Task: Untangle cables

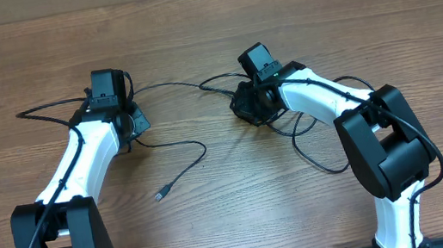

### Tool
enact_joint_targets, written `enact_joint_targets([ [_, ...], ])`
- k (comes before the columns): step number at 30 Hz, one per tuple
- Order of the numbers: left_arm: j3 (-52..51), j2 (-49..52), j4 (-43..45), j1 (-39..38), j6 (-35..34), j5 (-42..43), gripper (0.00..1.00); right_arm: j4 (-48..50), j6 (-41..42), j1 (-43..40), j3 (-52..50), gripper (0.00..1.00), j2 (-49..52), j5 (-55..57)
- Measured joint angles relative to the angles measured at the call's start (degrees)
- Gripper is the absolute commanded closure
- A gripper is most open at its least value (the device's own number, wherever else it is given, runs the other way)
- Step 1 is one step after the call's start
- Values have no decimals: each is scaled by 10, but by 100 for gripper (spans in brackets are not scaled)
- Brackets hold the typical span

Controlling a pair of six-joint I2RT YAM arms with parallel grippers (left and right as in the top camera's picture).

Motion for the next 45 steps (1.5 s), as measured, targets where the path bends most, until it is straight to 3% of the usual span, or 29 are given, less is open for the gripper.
enact_joint_targets([
  [28, 0, 0, 0, 0, 0, -1, 96, -20, 61, -5, 1, 96, 1, 6],
  [41, -3, 0, -12, 37, 0, -3, 96, -35, 70, -79, 2, 96, 1, -20],
  [45, -3, 0, -24, 55, -25, -3, 95, -35, 75, -100, 3, 86, 0, -16],
])
